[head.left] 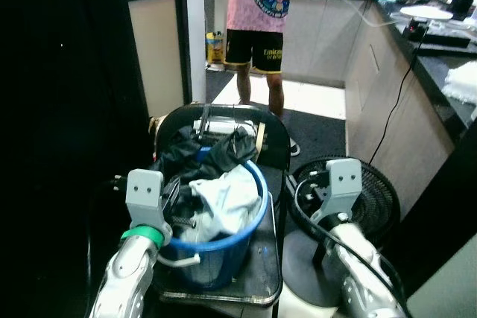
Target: Clothes washing
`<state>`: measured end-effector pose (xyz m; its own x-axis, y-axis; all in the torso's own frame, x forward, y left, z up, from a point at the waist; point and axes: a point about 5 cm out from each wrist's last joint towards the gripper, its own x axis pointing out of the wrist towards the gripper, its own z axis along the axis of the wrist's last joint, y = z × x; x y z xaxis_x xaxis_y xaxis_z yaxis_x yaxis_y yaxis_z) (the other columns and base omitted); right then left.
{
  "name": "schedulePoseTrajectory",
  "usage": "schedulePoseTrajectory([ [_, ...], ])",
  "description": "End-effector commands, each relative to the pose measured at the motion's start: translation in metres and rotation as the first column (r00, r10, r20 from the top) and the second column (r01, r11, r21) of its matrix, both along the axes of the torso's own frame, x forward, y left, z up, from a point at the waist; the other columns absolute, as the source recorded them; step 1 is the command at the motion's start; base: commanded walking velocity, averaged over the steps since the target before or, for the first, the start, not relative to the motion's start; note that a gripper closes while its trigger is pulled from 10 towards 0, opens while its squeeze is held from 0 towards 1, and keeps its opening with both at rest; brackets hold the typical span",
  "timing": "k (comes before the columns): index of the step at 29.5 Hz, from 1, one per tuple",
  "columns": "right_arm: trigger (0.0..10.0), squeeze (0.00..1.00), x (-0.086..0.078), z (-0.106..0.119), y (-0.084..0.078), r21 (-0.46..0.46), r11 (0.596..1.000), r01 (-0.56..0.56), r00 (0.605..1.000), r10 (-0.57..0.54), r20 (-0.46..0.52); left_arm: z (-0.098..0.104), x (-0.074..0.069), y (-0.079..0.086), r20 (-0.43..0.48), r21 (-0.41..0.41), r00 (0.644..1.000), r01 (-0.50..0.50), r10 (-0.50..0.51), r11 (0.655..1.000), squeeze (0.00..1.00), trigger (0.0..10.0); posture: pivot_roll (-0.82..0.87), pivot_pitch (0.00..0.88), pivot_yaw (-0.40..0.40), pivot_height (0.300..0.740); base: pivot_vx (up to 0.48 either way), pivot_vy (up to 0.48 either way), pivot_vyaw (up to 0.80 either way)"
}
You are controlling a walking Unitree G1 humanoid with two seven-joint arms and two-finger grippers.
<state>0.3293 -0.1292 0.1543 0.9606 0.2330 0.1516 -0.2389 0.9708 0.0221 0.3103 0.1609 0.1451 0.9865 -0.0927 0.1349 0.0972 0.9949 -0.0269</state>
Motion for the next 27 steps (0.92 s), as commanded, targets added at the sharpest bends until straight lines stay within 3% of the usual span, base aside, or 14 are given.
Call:
schedulePoseTrajectory([
  [1,10.0,0.00,0.0000,-0.0010,-0.0041,-0.011,1.000,0.010,1.000,-0.010,-0.006,-0.0029,-0.0011,-0.0019,-0.007,-0.003,1.000,0.008,-0.008,1.000,0.00,10.0,-0.01,0.000,0.040,0.740,0.360,0.000,0.00],
  [11,10.0,0.00,-0.0022,-0.0025,-0.0042,-0.014,1.000,0.013,1.000,-0.013,-0.009,-0.0029,-0.0003,-0.0017,-0.009,0.000,1.000,0.017,-0.017,1.000,0.00,10.0,-0.02,0.000,0.050,0.740,0.362,0.000,0.00],
  [13,10.0,0.00,-0.0023,-0.0022,-0.0046,-0.013,1.000,0.013,1.000,-0.013,-0.011,-0.0021,-0.0001,-0.0024,0.003,-0.022,1.000,0.018,-0.018,1.000,0.00,10.0,-0.02,0.000,0.051,0.740,0.000,0.000,0.00],
  [22,10.0,0.00,-0.0006,-0.0018,-0.0046,-0.016,1.000,0.015,1.000,-0.015,-0.017,-0.0037,0.0004,-0.0003,-0.015,0.015,1.000,0.016,-0.016,1.000,0.00,10.0,-0.02,0.011,0.054,0.740,0.000,0.000,0.00],
  [27,10.0,0.00,0.0057,-0.0047,-0.0045,0.034,0.999,0.035,0.998,-0.033,-0.052,-0.0003,0.0022,0.0052,-0.005,0.033,1.000,0.011,-0.011,0.999,0.00,10.0,-0.01,0.023,0.055,0.740,0.000,0.000,0.00],
])
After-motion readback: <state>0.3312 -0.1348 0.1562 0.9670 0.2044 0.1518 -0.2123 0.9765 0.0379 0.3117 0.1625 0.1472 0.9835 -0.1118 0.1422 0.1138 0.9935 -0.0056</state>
